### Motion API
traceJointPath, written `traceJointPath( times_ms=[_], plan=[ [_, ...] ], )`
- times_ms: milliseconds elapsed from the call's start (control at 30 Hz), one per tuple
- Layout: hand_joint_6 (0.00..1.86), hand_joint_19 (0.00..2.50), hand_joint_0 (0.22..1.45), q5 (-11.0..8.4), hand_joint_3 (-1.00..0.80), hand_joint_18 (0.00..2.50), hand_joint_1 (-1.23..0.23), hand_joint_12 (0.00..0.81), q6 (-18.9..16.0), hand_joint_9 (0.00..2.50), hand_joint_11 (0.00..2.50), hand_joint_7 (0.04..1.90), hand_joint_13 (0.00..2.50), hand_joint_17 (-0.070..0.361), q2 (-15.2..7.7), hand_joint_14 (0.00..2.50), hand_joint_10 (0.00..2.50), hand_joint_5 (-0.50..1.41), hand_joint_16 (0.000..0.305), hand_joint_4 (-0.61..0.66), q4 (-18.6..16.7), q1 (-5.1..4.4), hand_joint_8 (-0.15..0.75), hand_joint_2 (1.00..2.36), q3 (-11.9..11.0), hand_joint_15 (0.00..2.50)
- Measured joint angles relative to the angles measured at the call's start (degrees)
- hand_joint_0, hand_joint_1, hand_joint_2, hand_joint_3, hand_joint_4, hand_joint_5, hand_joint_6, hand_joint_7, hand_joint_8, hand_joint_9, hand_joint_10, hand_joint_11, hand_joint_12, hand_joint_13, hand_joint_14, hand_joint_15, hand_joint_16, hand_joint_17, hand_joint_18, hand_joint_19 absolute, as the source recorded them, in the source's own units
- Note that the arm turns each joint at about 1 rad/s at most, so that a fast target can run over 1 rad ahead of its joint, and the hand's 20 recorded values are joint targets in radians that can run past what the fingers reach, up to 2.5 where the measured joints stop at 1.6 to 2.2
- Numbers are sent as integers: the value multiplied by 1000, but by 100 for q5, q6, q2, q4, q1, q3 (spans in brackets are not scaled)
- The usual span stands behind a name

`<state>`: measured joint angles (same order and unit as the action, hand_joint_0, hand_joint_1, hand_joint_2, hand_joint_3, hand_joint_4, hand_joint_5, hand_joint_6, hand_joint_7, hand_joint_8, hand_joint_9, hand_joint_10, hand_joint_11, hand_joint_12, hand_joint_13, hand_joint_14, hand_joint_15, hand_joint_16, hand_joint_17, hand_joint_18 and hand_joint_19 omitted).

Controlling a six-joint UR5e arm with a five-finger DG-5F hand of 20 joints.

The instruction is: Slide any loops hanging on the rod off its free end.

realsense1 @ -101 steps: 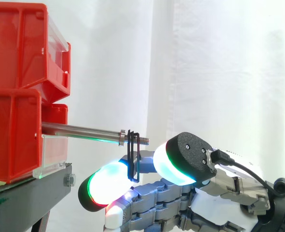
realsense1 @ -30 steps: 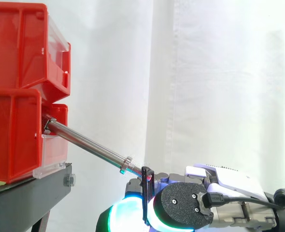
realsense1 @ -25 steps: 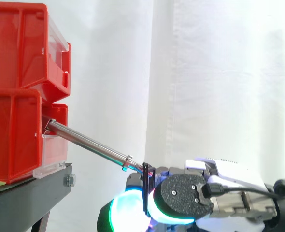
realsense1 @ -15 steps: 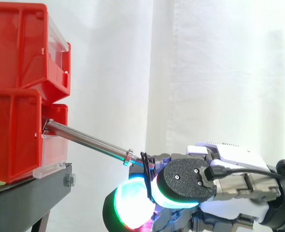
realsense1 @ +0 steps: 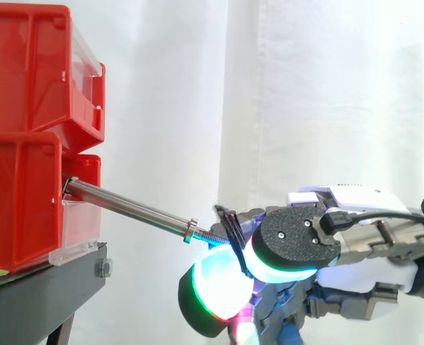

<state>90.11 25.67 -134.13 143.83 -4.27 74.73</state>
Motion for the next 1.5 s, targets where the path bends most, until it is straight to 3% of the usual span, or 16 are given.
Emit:
traceJointPath(
  times_ms=[367,667,967,1200,1367,1500],
  plan=[
    [910,735,617,-105,42,1096,-708,415,-73,901,523,1255,949,152,356,10,10,-153,67,93,1124,-16,386,1004,-1,320],
    [906,770,587,-428,-139,1038,-639,397,-315,884,530,1259,925,141,560,10,11,-157,63,158,1577,-55,366,1015,-1,335],
    [897,824,575,-823,-228,979,-550,372,-544,899,542,1312,903,126,742,13,15,-157,56,161,1940,-123,342,1017,-1,357],
    [892,839,576,-967,-204,1007,-503,380,-726,928,511,1304,934,132,780,13,15,-147,59,123,2046,-169,342,1017,-2,365],
    [898,759,585,-1023,-11,1129,-653,413,-804,969,507,1277,995,152,787,9,10,-142,67,124,2052,-196,382,1014,-2,324],
    [928,760,629,-1056,-5,1085,-762,396,-879,880,534,1222,959,140,789,11,12,-186,62,53,2052,-220,343,1018,-2,339]
  ],
)
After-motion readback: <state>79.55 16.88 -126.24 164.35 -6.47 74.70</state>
